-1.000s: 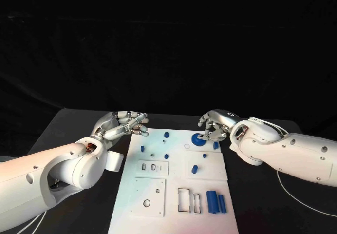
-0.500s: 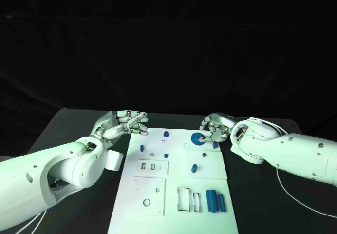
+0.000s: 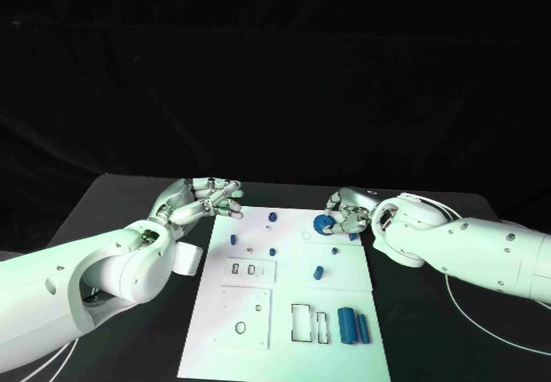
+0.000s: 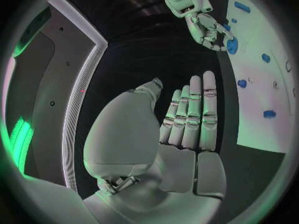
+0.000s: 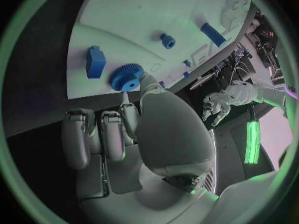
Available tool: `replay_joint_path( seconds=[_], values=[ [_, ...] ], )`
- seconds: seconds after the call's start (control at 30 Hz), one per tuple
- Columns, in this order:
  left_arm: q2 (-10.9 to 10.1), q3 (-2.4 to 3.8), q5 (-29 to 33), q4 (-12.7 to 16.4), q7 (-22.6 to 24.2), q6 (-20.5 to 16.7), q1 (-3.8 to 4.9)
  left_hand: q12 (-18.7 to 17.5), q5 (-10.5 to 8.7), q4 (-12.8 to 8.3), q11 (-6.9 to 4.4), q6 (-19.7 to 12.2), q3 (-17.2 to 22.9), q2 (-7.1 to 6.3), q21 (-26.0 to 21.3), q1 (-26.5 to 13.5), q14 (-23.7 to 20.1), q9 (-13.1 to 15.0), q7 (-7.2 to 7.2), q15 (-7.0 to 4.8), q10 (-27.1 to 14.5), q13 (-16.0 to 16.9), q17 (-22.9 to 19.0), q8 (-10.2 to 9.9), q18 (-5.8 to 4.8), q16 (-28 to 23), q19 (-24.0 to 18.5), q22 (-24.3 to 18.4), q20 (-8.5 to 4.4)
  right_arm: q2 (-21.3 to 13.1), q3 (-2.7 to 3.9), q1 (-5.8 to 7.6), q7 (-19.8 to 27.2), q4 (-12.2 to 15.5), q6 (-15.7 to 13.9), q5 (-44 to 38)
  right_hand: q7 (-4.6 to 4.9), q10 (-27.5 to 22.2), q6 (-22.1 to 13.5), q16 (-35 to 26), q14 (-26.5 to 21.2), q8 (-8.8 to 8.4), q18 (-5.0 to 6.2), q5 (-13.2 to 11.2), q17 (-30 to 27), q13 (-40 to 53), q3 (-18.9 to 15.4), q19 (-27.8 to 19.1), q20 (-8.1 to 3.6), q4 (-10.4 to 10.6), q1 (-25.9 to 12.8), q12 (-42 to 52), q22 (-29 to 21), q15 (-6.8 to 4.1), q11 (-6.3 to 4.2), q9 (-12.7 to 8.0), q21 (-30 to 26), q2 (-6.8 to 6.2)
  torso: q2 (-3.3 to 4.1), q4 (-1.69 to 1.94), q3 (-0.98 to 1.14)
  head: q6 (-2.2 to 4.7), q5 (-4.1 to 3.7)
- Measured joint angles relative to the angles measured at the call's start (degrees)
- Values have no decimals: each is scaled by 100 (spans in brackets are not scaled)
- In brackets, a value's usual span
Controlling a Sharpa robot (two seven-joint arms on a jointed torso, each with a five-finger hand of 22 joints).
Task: Assemble the parts on the task board
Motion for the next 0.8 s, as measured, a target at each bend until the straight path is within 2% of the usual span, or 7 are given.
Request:
replay_joint_path(
  seconds=[0.13, 0.17, 0.5, 0.7, 0.8],
  values=[
    [9, 0, 0, -9, -2, 1, 0, 0, 0, 0, 0, 0, 0, 0, 22, 0, 0, 2, 0, 0, 0, 0, 12, 0, 0, 0, 0, 3, 0, 29, -1, -7, -7, -34, 20, -5, 0, 10, 0, 22, 0, 0, 0, 43, 0, 18, 0, 0, 0, 0, 52, 41, 0, 0, -10, -10, 0, 52, -1, -3, 0, -6, 6],
    [11, 0, 0, -12, -2, 1, 0, 0, 0, 0, 0, 0, 0, 0, 22, 0, 0, 4, 0, 0, 0, 0, 17, 0, 0, 0, 0, 10, 0, 38, -2, -9, -8, -49, 27, -4, -5, 16, 5, 22, 0, 0, 0, 44, 0, 19, 0, 0, 0, 0, 100, 64, 0, 0, -3, -16, 7, 100, -1, -3, 0, -7, 6],
    [24, 0, 0, -26, -7, 4, 0, 0, 0, 0, 0, 0, 0, 0, 22, 0, 0, 5, 0, 0, 0, 0, 16, 0, 0, 0, 0, 10, 0, 130, 1, -15, -12, -156, 53, 28, 2, 111, 82, 45, 0, 0, 0, 76, -1, 20, 107, 0, 0, -8, 188, 223, -1, 0, 2, -41, 26, 188, -3, -2, 1, -31, 1],
    [24, 0, 0, -35, -12, 11, -1, 0, 0, 0, 0, 0, 0, 0, 22, 0, -4, 5, 0, 4, 0, 0, 18, 0, 0, 0, 0, 10, 0, 149, 6, -25, 0, -176, 36, 11, -15, 227, 244, 45, 0, -8, 0, 111, -2, 19, 347, -1, 0, -9, 272, 382, -1, 0, -20, -129, 75, 272, -5, -2, 2, -44, 11],
    [25, 0, 0, -38, -16, 15, -1, 0, 0, 0, 0, 0, 0, 0, 21, 0, -20, 5, 0, 20, 0, -1, 25, 0, 0, 0, 0, 10, 0, 151, 7, -31, 0, -167, 11, -27, -26, 296, 361, 62, 0, -53, 1, 142, -2, 18, 528, -1, 0, 0, 319, 478, -2, 0, -32, -180, 91, 256, -5, -3, 2, -48, 11]
  ],
)
